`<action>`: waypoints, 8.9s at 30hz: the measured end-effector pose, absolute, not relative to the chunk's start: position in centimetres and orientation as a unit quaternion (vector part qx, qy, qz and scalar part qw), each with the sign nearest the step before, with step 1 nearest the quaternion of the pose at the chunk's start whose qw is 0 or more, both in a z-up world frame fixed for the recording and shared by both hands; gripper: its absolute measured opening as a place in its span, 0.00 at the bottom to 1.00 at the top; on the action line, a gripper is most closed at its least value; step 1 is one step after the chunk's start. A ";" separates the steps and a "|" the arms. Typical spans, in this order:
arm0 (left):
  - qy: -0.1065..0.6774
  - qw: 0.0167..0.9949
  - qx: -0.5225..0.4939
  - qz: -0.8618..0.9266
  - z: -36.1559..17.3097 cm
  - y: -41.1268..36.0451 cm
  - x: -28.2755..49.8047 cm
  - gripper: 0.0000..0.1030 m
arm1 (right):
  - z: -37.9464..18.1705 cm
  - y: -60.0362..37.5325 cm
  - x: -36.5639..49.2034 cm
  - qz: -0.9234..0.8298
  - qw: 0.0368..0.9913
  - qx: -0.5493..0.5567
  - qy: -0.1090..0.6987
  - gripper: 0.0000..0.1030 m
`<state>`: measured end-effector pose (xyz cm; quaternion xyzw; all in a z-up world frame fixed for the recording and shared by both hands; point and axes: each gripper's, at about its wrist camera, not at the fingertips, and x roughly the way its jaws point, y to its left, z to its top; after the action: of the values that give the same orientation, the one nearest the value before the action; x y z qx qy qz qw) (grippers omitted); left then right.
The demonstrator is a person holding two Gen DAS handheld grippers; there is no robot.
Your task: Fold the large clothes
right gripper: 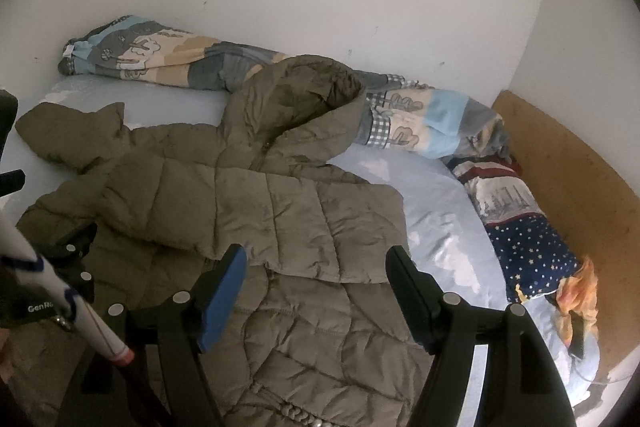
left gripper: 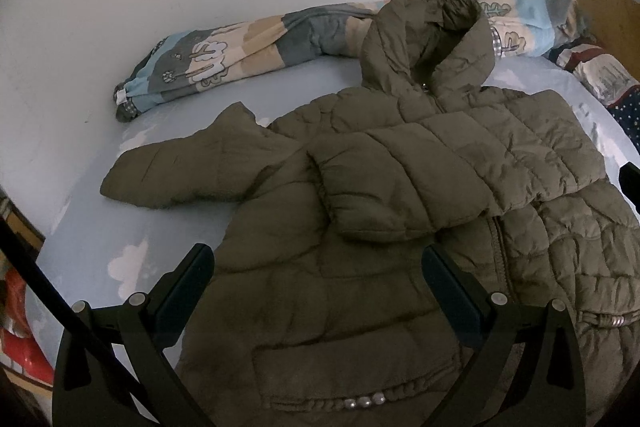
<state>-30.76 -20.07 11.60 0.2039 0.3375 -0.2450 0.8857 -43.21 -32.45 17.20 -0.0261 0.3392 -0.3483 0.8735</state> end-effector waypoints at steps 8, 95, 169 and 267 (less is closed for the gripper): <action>0.340 0.886 0.208 -0.236 11.2 -20.2 -30.1 1.00 | 16.4 -32.7 -42.4 -0.340 0.875 -0.026 0.344 0.74; 0.470 0.805 -0.350 -0.096 2.0 10.9 10.0 0.50 | 12.2 -35.6 -38.7 -0.302 0.862 0.049 0.404 0.74; 0.481 0.760 0.097 -0.427 9.3 -41.3 -32.4 0.35 | 17.2 -51.4 -53.4 -0.449 0.810 0.251 0.281 0.74; 0.339 0.880 0.221 -0.249 8.2 -28.0 -22.7 0.60 | 8.9 -45.5 -37.5 -0.298 0.835 0.228 0.402 0.37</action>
<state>-22.72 -27.98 8.18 0.2208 0.3389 -0.2490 0.8800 -37.51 -45.50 8.88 0.2279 0.4018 -0.2981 0.8353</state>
